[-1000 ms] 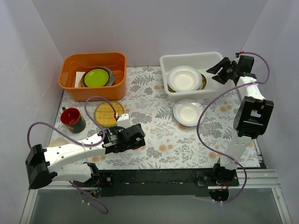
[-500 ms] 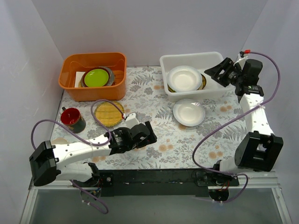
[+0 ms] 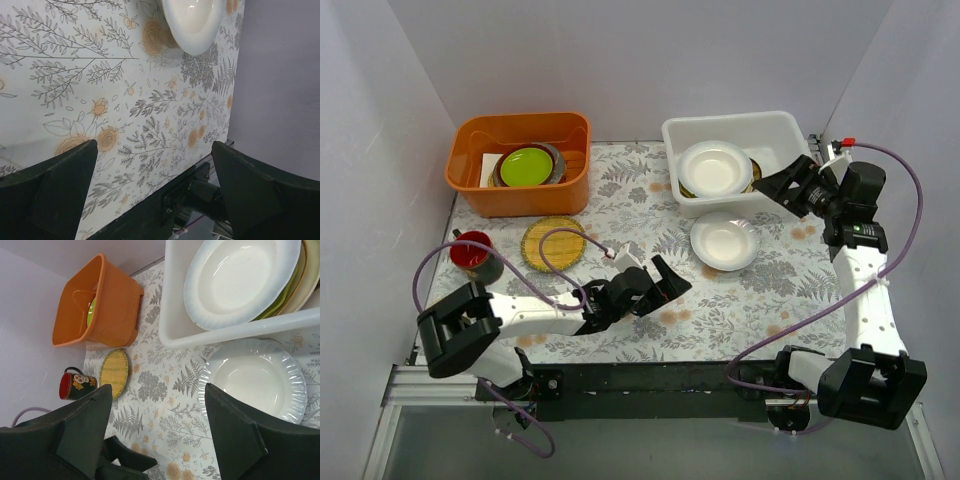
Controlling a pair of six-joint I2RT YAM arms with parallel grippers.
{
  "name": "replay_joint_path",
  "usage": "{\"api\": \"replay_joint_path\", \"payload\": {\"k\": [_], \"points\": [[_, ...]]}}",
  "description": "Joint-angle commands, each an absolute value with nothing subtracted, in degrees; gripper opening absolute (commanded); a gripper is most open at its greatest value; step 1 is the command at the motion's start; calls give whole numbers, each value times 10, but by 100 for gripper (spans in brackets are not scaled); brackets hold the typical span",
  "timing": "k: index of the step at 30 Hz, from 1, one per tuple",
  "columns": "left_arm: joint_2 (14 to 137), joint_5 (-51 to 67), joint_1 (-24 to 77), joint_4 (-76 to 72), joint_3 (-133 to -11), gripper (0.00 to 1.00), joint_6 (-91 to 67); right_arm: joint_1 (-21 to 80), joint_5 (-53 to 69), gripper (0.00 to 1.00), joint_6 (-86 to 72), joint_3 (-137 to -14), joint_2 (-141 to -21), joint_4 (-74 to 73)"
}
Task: Place the plates into the plastic bin on the countertop
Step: Place the plate in the plastic bin, then pick up the plate at the center of the board.
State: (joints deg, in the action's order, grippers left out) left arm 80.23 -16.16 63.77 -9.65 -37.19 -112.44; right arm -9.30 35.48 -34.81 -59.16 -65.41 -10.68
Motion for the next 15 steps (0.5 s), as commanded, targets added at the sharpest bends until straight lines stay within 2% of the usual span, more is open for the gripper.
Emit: {"api": "replay_joint_path", "payload": {"k": [1,6,15], "points": [[866,-131,627,-258,-359,98,-1197,-94,370,82,-317,-566,-603,-146],[959,-110,619,-328,-390,95,-1202,-102,357,83,-287,-555,-560,-199],[1028,-92,591,-370,-428,89,-1200,-108,360,84,-272,-520,-507,-242]]}}
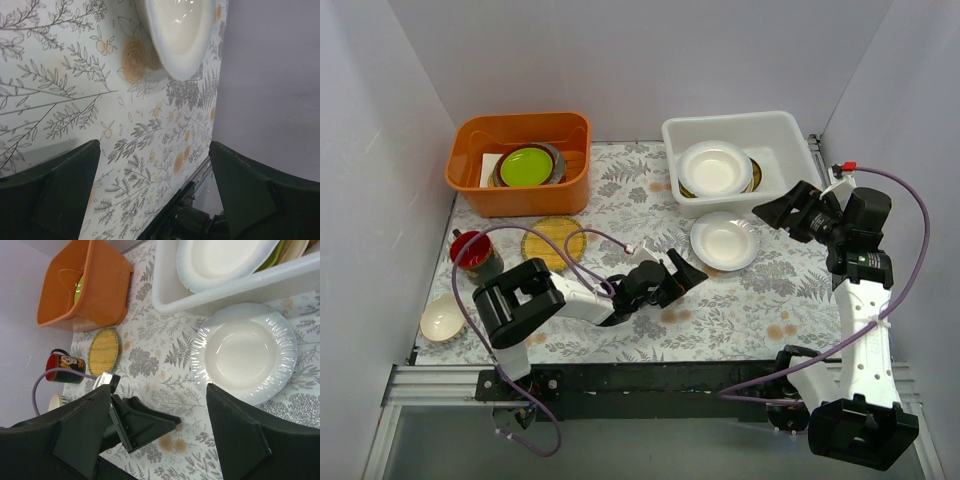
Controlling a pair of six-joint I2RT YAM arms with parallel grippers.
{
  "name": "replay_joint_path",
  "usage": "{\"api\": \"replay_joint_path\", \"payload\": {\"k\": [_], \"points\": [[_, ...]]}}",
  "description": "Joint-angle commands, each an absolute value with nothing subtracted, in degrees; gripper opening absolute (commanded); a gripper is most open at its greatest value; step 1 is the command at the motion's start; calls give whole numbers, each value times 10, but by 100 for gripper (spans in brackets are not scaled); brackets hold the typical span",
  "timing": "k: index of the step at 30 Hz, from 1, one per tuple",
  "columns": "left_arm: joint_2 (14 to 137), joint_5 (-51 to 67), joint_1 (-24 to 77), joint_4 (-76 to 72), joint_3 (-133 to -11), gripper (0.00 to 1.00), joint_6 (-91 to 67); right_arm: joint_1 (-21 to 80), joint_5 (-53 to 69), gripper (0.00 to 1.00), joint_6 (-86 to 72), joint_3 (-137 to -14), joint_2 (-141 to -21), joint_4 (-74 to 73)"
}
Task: Place the plates into the plastic bin on the countertop
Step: Pick up the plate at the center of the board.
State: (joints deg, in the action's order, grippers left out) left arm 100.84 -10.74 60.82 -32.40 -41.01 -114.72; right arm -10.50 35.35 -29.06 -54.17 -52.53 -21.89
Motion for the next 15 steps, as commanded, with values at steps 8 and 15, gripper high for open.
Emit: {"api": "replay_joint_path", "payload": {"k": [8,15], "points": [[1143,-54,569,-394,-500,72,-1218,-109,367,84,-263,-481,-470,-256],[1195,-57,563,-398,-544,52,-1240,-110,367,84,-254,-451,-444,-272]]}}
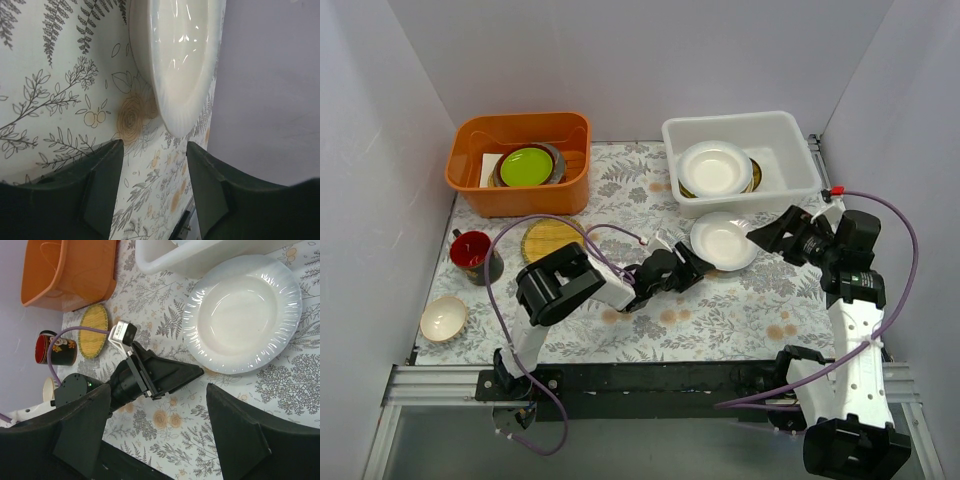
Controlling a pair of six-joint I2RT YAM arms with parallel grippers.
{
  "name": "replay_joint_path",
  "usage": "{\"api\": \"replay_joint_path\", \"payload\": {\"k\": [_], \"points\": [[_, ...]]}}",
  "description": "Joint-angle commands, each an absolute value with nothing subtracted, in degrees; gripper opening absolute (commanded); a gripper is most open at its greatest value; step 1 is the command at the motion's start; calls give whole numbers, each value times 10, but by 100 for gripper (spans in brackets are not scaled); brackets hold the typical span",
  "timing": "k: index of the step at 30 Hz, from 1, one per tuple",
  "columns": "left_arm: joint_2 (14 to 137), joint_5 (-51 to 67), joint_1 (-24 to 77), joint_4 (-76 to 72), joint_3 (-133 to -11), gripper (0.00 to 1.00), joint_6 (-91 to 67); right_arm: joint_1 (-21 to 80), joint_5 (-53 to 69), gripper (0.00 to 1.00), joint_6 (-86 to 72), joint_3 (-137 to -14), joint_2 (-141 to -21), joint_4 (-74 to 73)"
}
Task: Place the plates into the plastic bin on the countertop
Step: Pick up the plate at the center of the board.
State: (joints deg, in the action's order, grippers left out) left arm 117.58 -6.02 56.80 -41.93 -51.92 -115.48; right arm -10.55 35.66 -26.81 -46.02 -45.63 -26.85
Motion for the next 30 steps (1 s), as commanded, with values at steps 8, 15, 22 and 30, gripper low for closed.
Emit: {"api": "replay_joint_path", "payload": {"k": [8,15,22,30], "points": [[1207,-71,555,-388,-547,44,-1246,-109,373,84,-252,-416,-432,-270],[1228,-65,539,-417,-545,44,-1259,-109,375,83,-248,-405,-426,-273],[1261,-35,519,-439,-583,46,-1260,-109,373,83,-240,-393,-425,-277],[1295,-16,509,-410,-634,35,-1258,-110,374,82,-233,-383,-425,-278]]}}
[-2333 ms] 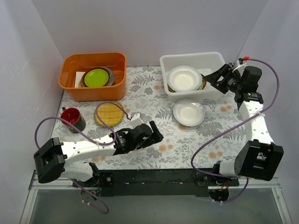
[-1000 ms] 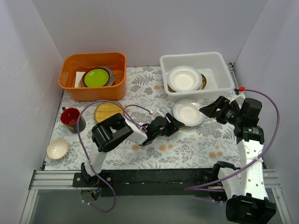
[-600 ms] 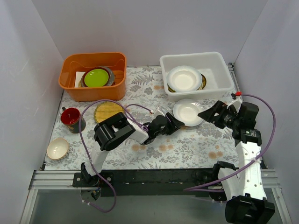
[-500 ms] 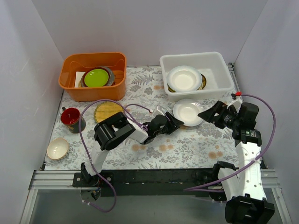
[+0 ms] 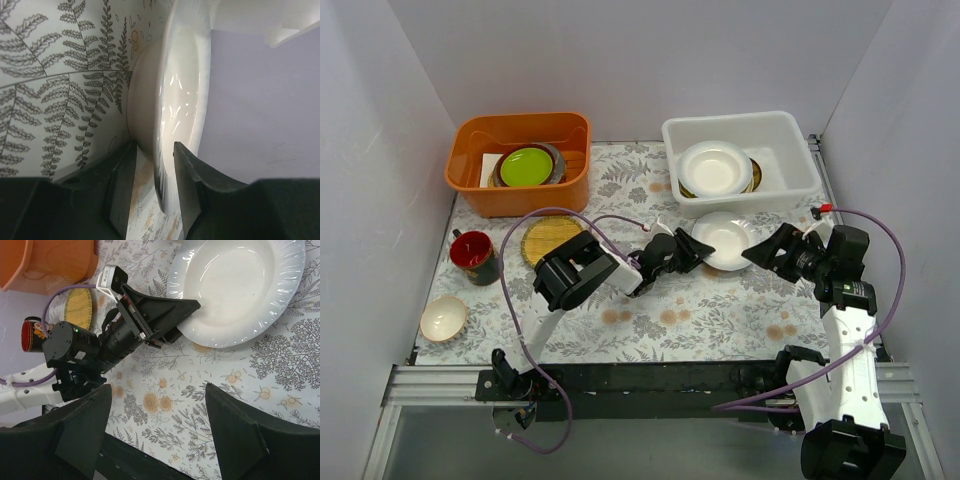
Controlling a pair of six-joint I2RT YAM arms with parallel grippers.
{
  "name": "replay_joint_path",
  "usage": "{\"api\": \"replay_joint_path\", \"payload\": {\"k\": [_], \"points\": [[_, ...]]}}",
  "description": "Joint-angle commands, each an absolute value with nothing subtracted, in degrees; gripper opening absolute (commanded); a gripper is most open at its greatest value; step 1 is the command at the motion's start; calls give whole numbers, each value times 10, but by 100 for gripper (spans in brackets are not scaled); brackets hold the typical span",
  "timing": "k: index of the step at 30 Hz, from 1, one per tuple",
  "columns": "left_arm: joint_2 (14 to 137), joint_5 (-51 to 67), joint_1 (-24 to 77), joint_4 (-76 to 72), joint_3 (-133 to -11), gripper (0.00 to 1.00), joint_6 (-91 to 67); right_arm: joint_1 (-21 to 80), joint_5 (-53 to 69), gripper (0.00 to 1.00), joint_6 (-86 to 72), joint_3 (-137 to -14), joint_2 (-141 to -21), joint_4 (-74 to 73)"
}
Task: Place the plates into the plastic bin on the countertop
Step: Pick up the plate at the center of the board.
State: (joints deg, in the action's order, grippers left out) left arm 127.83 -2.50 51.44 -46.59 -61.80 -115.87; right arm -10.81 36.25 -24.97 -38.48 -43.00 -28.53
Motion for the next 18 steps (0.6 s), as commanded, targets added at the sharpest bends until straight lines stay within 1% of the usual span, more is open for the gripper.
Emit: {"api": "replay_joint_path", "payload": {"k": [1,4,5,7,8,11,18], "points": [[1296,-16,507,-411,-633,31,-1259,-110,374,82,-232,-381,-425,-279],[1293,-16,508,-429,-621,24,-1259,-109,373,82,-232,-375,-421,-280],[1291,-15,507,-438,-614,19,-1259,-110,374,82,-232,-373,-421,-279],[1288,-15,508,-458,-594,14,-1263,-109,375,82,-235,-370,-420,-277],[1286,-15,508,-462,-589,7,-1264,-110,375,82,-235,-369,-420,-276],[1275,-16,508,-466,-570,0,-1266,-110,375,82,-236,-367,-417,-276],[1229,-18,512,-510,-507,0,-1252,-109,367,83,-231,-364,-411,-284]]}}
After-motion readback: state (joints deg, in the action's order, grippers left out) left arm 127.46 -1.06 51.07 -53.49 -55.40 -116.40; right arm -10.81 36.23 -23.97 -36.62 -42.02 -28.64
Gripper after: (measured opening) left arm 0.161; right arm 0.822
